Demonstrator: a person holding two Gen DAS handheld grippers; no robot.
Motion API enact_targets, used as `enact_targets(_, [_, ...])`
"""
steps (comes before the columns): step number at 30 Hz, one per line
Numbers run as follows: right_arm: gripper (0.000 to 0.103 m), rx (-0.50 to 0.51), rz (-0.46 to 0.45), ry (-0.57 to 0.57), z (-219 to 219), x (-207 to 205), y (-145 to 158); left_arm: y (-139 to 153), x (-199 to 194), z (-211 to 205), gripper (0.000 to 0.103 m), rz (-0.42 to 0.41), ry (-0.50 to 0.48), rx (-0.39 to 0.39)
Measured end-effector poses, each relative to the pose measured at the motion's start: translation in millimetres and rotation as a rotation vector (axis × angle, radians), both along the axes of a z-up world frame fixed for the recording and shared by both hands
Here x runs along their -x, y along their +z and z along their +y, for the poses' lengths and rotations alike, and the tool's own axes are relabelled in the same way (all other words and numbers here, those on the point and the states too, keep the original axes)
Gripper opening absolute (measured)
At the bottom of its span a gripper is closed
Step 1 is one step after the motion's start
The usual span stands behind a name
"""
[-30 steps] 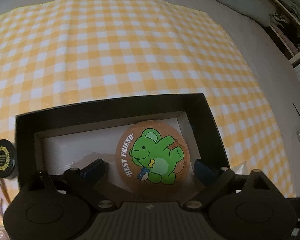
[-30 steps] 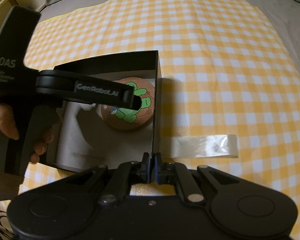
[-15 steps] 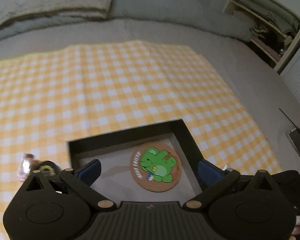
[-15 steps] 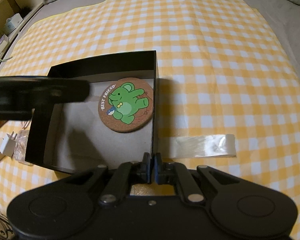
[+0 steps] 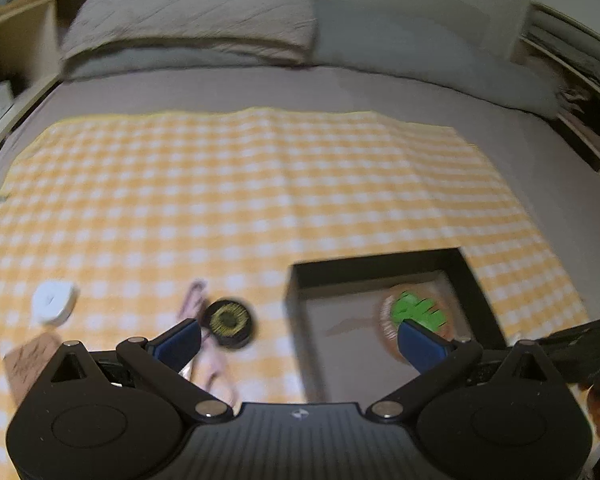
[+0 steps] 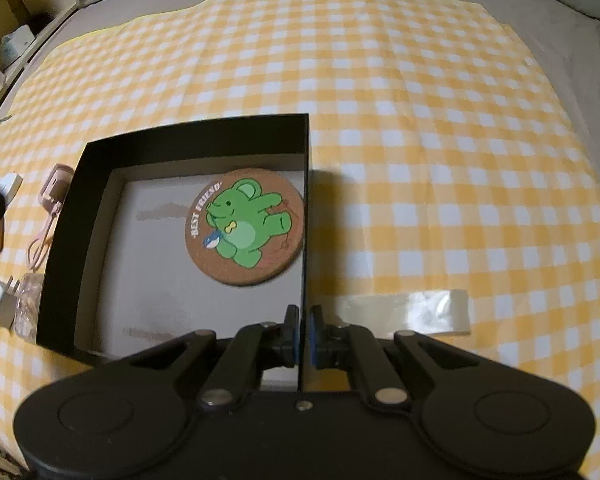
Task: Organize rigid objects
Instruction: 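Move the left gripper to the clear plastic clip case and grasp it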
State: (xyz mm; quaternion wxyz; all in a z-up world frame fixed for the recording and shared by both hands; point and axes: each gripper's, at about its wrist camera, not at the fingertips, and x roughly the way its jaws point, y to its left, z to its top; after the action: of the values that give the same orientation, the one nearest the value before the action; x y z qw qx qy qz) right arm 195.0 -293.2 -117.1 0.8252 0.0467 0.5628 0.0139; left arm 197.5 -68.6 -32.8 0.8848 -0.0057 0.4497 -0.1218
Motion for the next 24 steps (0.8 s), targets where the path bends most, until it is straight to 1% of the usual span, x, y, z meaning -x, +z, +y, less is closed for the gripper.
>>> enact_targets(6, [0.005,0.013,-0.001,-0.011,4,-19,5,-20,9,41,0.103,0.116,0.085,0.044])
enact_targets(9, [0.005,0.020,0.000,-0.007,6,-25,6,-32,14,55,0.103,0.174,0.108,0.056])
enact_targets(11, [0.005,0.029,0.001,-0.003,11,-31,6,-40,17,62,0.103,0.217,0.114,0.079])
enact_targets(13, [0.005,0.029,0.001,-0.004,14,-33,5,-51,21,67,0.103,0.277,0.113,0.121])
enact_targets(15, [0.005,0.030,0.001,-0.006,17,-34,2,-62,22,70,0.103,0.354,0.107,0.183])
enact_targets(17, [0.005,0.031,0.000,-0.005,16,-33,2,-71,23,71,0.103,0.403,0.103,0.226])
enact_targets(18, [0.005,0.031,0.000,-0.004,15,-33,3,-75,24,70,0.103,0.412,0.101,0.221])
enact_targets(19, [0.005,0.033,0.000,-0.004,15,-35,3,-78,24,68,0.103,0.413,0.098,0.198])
enact_targets(21, [0.005,0.032,0.000,-0.004,14,-33,2,-84,23,64,0.103,0.398,0.089,0.126])
enact_targets(24, [0.005,0.032,0.000,-0.003,13,-34,3,-90,22,59,0.103,0.351,0.087,0.022])
